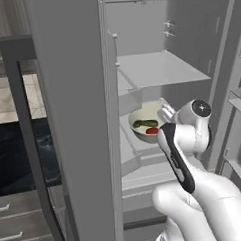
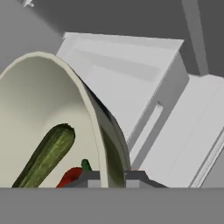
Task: Place the bowl with the bell pepper and squash on the second highest shelf of the fridge. Place the bowl with the fishs on the top shelf of the fridge.
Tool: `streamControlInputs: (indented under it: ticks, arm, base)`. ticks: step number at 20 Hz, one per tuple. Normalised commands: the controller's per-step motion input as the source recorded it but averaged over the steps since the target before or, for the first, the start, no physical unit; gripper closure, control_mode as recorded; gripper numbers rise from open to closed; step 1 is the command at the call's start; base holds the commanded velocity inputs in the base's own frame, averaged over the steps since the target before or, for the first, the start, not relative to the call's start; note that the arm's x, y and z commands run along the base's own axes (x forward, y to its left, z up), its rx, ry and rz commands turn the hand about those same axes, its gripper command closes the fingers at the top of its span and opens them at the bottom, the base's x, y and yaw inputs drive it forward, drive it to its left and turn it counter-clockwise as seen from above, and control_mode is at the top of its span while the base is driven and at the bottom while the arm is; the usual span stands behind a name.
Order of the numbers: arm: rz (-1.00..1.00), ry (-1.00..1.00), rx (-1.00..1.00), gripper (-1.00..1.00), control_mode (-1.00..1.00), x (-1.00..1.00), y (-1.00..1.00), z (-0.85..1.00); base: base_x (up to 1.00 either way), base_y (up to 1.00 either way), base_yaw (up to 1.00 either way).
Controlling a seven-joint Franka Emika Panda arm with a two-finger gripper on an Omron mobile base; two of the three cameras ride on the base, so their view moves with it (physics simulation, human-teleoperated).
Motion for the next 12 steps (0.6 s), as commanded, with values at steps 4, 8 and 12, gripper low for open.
streamControlInputs:
  ticks: [4,8,12]
  arm:
    - [-0.03,0.0,0.0,1.0,-1.0,0.71,0.06,-0.44]
    - [-0.02,0.0,-0.02,1.0,-1.0,0.75,0.06,-0.31]
    - [-0.04,0.0,-0.01,1.0,-1.0,0.8,0.01,-0.28]
  base:
    - [0.0,0.0,0.0]
    - [0.0,0.0,0.0]
    - [0.0,0.0,0.0]
